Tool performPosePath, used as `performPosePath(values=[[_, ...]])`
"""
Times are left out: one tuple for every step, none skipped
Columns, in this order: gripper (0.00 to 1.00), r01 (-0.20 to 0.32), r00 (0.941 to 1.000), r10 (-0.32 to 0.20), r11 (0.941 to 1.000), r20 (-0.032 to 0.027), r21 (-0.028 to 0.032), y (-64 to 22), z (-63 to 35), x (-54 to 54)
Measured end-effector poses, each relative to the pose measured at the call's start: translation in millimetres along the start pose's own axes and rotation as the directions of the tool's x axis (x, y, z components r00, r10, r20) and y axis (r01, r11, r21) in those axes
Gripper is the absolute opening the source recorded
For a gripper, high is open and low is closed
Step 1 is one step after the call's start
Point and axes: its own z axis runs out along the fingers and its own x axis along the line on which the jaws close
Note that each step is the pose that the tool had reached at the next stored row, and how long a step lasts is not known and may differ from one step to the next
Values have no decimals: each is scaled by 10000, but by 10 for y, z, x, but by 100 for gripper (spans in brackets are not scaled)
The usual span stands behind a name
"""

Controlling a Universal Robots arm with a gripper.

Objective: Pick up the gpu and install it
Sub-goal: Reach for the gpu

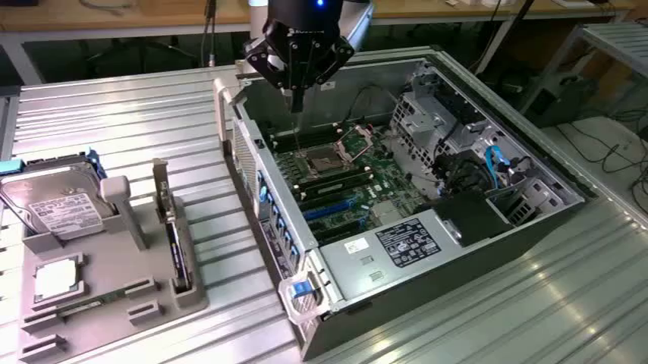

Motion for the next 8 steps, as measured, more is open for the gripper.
performPosePath(values=[[11,1,10000,-1,10000,0,0,0,1,4],[11,-2,10000,2,10000,0,0,-1,1,8],[11,0,10000,0,10000,-3,1,-1,2,11],[11,-1,10000,1,10000,-4,0,-2,3,15],[11,-1,10000,1,10000,-3,-1,-2,4,21],[11,-1,10000,1,10000,-4,0,-3,4,30],[11,0,10000,0,10000,-5,1,-3,4,35],[11,-1,10000,1,10000,-6,1,-5,4,41]])
